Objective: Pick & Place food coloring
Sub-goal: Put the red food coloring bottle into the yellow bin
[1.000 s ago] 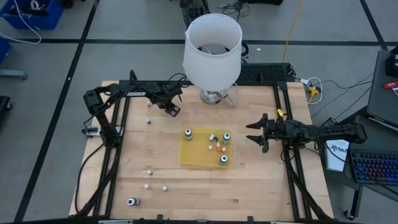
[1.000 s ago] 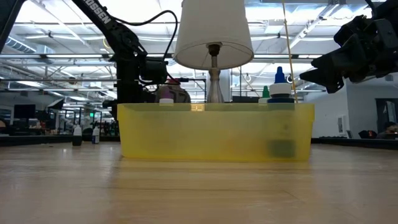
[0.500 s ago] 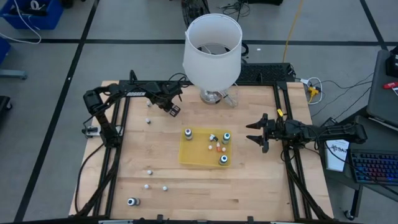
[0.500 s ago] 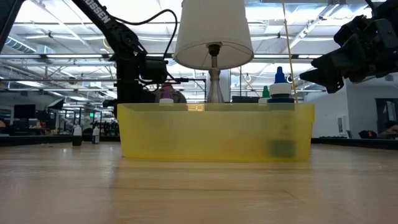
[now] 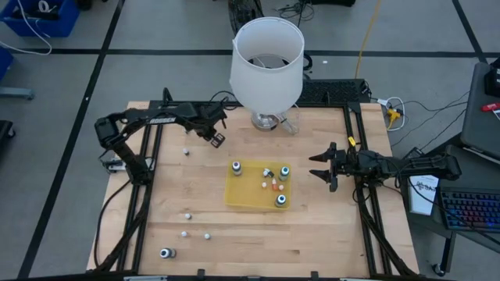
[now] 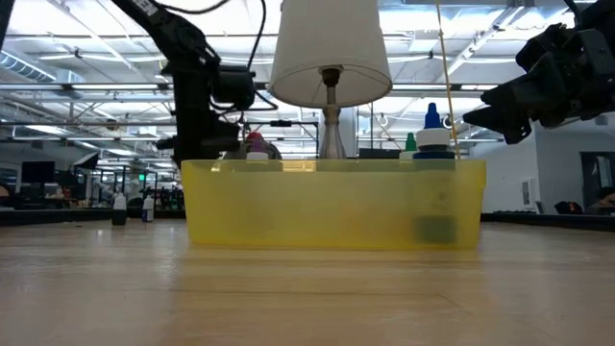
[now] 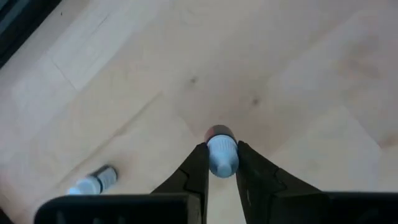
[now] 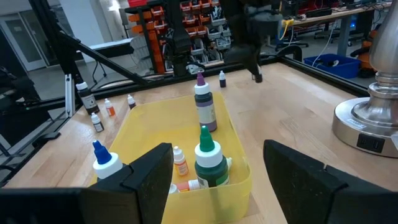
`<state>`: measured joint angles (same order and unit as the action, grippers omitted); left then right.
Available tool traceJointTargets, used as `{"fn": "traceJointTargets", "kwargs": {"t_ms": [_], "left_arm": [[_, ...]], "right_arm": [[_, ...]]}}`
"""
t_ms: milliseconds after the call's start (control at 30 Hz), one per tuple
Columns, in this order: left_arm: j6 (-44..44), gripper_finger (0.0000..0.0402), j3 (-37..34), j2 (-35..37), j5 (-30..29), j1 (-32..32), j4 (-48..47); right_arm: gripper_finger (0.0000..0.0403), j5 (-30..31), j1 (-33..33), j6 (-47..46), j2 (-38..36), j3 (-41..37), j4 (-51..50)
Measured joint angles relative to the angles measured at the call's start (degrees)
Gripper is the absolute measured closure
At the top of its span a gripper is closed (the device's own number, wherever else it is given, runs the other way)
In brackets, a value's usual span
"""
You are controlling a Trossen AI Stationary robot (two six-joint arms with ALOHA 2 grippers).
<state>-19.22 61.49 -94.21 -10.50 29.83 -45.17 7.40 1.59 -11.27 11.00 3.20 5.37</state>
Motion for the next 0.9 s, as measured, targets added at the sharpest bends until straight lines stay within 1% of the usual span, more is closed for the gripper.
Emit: {"fn": "traceJointTargets", "kwargs": {"t_ms": [200, 400, 600, 767, 900], "left_arm": [[-3.01, 0.0343, 0.00, 5.28, 0.11, -5.92, -2.99], [-6.08, 0.0343, 0.00, 9.74, 5.00, -13.54, -1.80], [-9.31, 0.0343, 1.25, 12.21, 5.98, -21.68, -0.89], [-10.73, 0.0343, 7.65, 11.96, 4.43, -28.31, -1.49], [-7.46, 0.0343, 15.77, 9.88, 3.42, -32.78, -1.37]], "right_arm": [[0.0165, 0.00, 0.02, 0.00, 0.01, 0.00, 0.00], [0.0165, 0.00, 0.00, 0.00, 0.01, 0.00, 0.00], [0.0165, 0.00, 0.01, 0.00, 0.01, 0.00, 0.02], [0.0165, 0.00, -0.01, 0.00, 0.01, 0.00, 0.18], [0.0165, 0.00, 0.01, 0.00, 0.01, 0.00, 0.11]]}}
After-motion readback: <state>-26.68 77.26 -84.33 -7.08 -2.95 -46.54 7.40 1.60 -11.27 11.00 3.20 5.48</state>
